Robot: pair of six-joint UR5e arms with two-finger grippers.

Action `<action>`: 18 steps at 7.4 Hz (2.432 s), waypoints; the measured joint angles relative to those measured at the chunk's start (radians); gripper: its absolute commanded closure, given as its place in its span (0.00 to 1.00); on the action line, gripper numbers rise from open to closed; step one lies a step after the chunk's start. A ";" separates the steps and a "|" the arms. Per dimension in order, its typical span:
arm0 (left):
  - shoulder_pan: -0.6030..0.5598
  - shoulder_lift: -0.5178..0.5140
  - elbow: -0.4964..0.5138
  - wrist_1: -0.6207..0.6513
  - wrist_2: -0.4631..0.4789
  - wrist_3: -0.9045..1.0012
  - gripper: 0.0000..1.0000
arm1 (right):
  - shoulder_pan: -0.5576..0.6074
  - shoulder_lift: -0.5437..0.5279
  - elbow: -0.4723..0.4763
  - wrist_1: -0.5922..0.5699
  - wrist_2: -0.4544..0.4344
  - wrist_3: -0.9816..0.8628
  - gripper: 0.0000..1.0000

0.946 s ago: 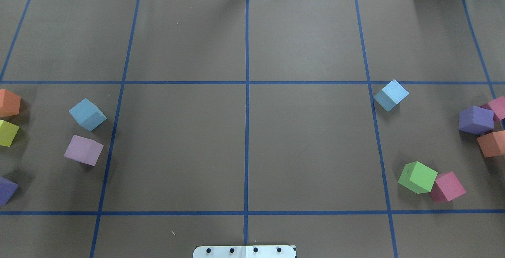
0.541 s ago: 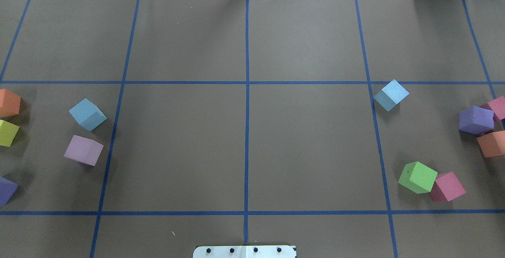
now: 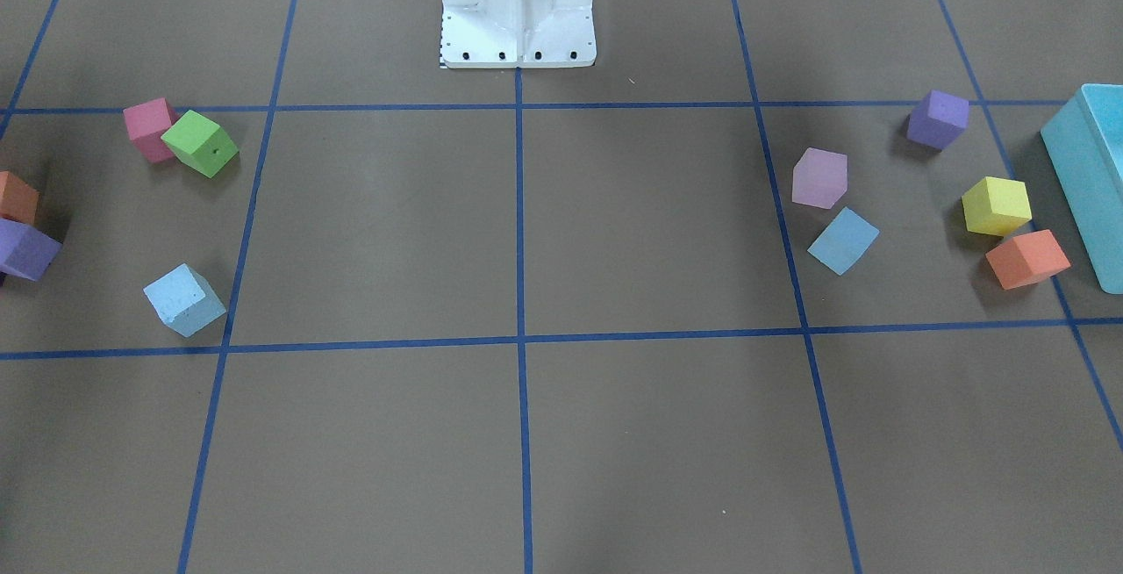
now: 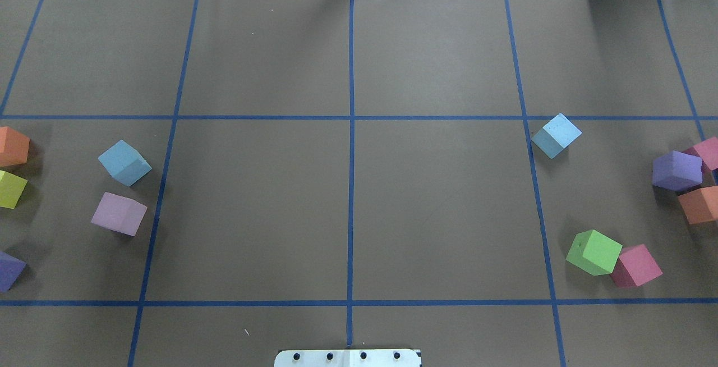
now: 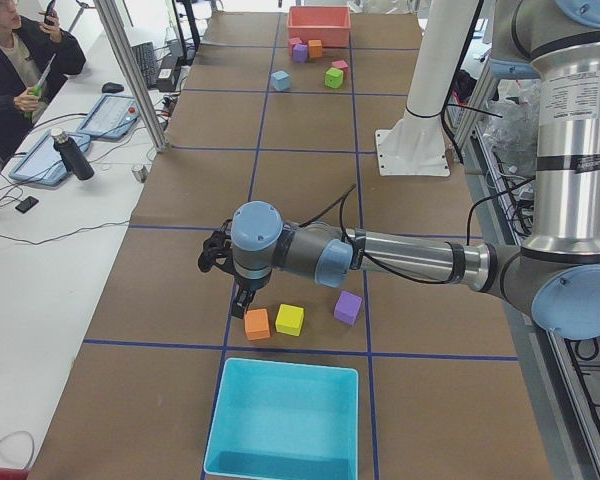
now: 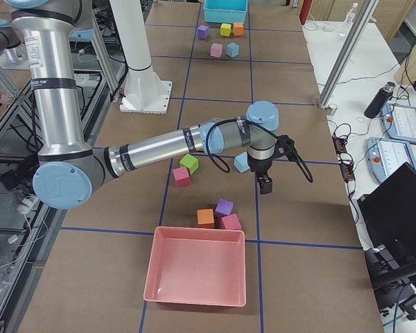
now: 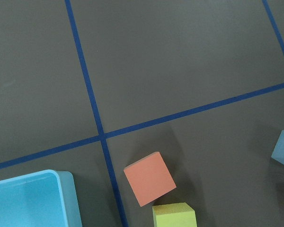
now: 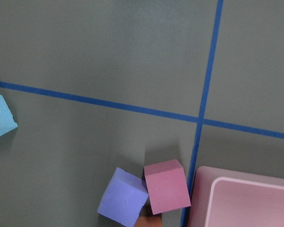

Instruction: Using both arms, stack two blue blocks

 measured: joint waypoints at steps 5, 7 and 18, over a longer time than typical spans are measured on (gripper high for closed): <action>-0.001 0.003 0.013 -0.011 -0.002 0.002 0.02 | -0.289 0.145 -0.032 0.115 -0.034 0.199 0.01; -0.001 0.006 0.012 -0.011 -0.002 0.003 0.02 | -0.428 0.168 -0.093 0.221 -0.147 0.247 0.01; -0.001 0.008 0.010 -0.013 -0.002 0.003 0.02 | -0.552 0.157 -0.240 0.314 -0.177 0.317 0.89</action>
